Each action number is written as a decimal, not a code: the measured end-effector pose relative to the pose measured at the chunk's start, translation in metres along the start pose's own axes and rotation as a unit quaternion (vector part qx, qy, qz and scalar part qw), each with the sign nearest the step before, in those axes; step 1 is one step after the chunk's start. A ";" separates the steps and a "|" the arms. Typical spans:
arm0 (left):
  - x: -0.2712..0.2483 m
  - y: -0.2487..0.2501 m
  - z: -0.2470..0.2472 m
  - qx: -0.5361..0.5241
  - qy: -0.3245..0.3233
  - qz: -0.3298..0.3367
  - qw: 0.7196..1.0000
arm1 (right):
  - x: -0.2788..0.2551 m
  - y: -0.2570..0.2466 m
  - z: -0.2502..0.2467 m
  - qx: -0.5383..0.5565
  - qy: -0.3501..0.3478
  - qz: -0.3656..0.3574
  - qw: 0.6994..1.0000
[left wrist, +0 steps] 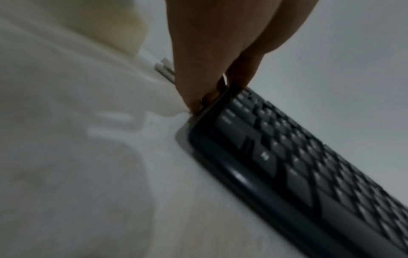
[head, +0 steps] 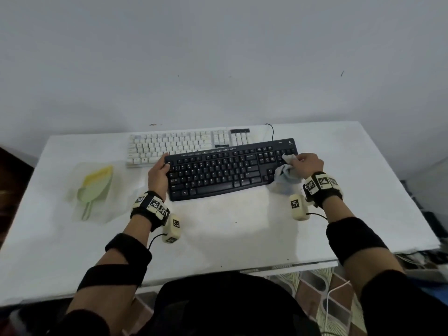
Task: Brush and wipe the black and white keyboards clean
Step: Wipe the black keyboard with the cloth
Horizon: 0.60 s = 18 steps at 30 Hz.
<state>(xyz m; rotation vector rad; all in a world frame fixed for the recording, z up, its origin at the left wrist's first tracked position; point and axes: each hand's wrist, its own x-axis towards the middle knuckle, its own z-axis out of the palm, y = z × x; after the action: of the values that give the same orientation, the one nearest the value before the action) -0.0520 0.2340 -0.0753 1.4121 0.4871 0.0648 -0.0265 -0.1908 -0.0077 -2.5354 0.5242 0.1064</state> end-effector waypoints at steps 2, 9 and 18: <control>-0.004 0.004 -0.006 0.039 0.012 -0.002 0.999 | -0.006 0.006 0.002 -0.013 -0.024 0.004 1.000; -0.028 -0.021 -0.050 0.138 0.022 -0.026 0.990 | -0.030 0.016 0.027 -0.096 -0.092 0.031 0.991; -0.031 -0.015 -0.055 0.274 0.040 -0.001 0.961 | -0.044 0.006 0.033 -0.116 -0.093 0.041 0.988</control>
<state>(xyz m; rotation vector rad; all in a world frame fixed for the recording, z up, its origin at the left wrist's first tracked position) -0.1031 0.2720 -0.0851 1.9566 0.6029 -0.0176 -0.0680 -0.1633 -0.0307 -2.6906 0.5693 0.4546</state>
